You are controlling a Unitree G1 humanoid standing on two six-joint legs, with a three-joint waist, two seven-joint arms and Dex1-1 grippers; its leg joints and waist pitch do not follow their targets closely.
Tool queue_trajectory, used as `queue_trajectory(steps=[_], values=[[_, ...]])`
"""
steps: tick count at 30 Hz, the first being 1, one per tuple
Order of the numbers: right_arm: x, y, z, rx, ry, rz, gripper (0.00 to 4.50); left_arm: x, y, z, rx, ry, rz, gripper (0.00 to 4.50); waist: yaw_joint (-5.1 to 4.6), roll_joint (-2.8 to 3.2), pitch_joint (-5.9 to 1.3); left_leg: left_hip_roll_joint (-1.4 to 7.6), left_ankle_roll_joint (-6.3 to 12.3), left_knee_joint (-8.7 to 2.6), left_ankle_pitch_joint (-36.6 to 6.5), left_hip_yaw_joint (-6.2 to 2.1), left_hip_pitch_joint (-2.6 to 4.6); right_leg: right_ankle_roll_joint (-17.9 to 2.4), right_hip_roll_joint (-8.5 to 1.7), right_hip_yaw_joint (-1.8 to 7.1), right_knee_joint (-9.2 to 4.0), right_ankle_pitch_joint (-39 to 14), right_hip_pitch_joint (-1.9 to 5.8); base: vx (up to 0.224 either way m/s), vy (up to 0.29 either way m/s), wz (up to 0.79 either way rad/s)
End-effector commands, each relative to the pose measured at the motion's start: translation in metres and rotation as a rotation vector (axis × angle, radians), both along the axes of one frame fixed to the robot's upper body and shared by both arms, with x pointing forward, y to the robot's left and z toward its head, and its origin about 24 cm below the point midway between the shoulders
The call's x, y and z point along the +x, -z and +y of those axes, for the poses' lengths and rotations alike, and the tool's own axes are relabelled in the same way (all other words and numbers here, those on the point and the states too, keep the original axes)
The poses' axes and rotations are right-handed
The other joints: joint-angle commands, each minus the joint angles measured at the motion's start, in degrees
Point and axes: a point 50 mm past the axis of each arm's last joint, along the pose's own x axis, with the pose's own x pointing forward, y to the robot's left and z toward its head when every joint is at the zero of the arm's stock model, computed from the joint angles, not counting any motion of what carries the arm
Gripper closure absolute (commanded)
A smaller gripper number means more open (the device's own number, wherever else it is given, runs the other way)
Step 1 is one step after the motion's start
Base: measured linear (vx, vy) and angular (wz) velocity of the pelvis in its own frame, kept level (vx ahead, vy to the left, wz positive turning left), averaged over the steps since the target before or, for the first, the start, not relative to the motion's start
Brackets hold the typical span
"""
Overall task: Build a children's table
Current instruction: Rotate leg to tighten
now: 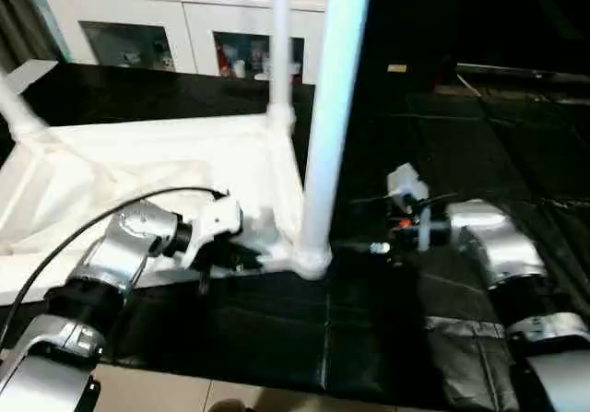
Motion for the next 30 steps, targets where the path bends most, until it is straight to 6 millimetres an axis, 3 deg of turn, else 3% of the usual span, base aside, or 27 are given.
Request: queue_trajectory(steps=[1,3,22,30], values=[[0.002,-0.005,0.001,0.007,-0.019,-0.010,0.42,-0.004,-0.001,-0.009,0.011,0.084,-0.004,4.50,-0.19,0.12,-4.07,3.21,3.26,-3.76,-8.81,-0.77,0.94,-11.13,-5.88,3.68,-4.23,-13.03,2.98,0.000,0.000,0.00],[0.003,-0.002,0.004,0.028,-0.035,0.017,0.42,-0.004,-0.001,-0.010,0.017,0.099,-0.010,4.50,-0.23,0.03,-4.04,3.20,3.03,-3.81,-9.29,-0.79,0.94,-11.05,-5.91,3.67,-4.28,-13.89,3.03,0.000,0.000,0.00],[-0.004,0.015,0.017,0.035,-0.134,0.118,2.27,-0.006,-0.002,-0.009,0.036,0.124,-0.010,4.50,-0.14,0.37,-4.24,3.27,2.84,-3.77,-8.69,-0.94,0.79,-11.35,-5.94,3.62,-3.91,-12.44,3.17,0.000,0.000,0.00],[-0.006,0.019,0.023,0.043,-0.153,0.138,2.51,-0.006,-0.001,-0.009,0.037,0.109,-0.013,4.50,-0.24,0.38,-4.25,3.22,2.71,-3.76,-8.89,-0.93,0.82,-11.57,-5.90,3.66,-3.88,-11.94,3.19,0.000,0.000,0.00]])
